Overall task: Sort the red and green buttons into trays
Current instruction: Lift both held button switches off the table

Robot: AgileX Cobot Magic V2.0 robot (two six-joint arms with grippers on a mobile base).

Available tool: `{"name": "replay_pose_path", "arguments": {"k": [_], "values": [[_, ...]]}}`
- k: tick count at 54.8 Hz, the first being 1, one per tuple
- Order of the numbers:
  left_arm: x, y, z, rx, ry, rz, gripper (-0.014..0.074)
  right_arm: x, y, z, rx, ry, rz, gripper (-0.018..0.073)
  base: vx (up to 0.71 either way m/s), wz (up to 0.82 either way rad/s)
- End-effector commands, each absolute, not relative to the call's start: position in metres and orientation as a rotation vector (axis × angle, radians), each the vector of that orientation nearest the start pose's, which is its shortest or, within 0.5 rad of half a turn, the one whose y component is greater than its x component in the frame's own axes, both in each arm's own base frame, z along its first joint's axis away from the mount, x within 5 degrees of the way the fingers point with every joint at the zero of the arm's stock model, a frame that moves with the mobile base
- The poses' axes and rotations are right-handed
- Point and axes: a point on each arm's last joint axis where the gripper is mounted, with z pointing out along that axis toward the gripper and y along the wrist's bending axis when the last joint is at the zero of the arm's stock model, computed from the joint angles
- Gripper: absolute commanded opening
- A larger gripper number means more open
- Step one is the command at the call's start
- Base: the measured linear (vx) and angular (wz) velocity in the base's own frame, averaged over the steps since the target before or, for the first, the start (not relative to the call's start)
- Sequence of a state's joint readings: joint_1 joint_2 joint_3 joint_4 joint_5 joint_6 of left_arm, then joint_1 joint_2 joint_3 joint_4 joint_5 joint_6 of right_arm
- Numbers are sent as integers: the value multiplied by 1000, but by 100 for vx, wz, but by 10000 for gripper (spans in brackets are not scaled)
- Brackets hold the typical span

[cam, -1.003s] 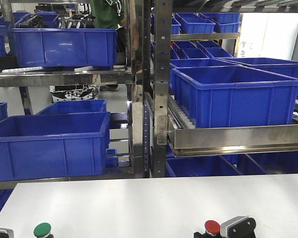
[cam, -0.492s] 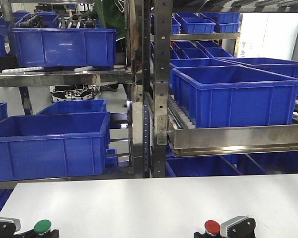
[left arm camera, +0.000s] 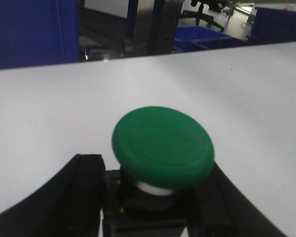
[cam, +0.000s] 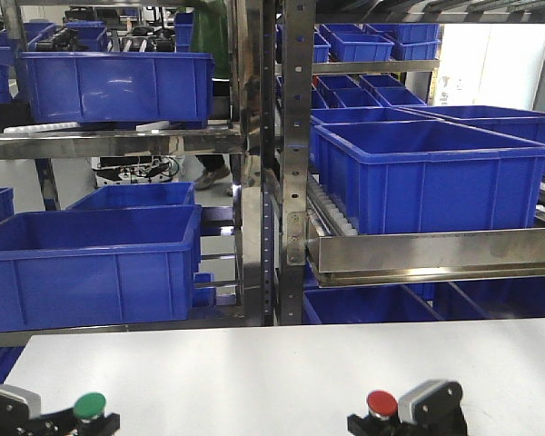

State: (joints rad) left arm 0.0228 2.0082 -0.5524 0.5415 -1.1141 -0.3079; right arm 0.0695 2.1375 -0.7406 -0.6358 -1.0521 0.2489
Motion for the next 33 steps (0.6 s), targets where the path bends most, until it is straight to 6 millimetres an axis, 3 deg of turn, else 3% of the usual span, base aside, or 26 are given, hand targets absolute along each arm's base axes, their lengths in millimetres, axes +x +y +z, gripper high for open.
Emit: {"name": "replay_pose_path", "arguments": {"k": [1,8,17,24,33], "values": [[299,-34,142,240,1693,-445,-1,342,73,132,-551,1718,492,-8,0,0],[278,-32,168,264,1727,-374,0,334,68,174,-481,1817,491,-8,0,0],[253,-26,211,200,1794,-325,0,304,57,236,-386,1910,415,-8,0,0],[221,-27,249,290,1778,-262,0,256,51,278,-371,1866,372,-8,0,0],[180,-32,283,301,1724,-310,0,191,43,305,-339,1776,315,-8,0,0]]}}
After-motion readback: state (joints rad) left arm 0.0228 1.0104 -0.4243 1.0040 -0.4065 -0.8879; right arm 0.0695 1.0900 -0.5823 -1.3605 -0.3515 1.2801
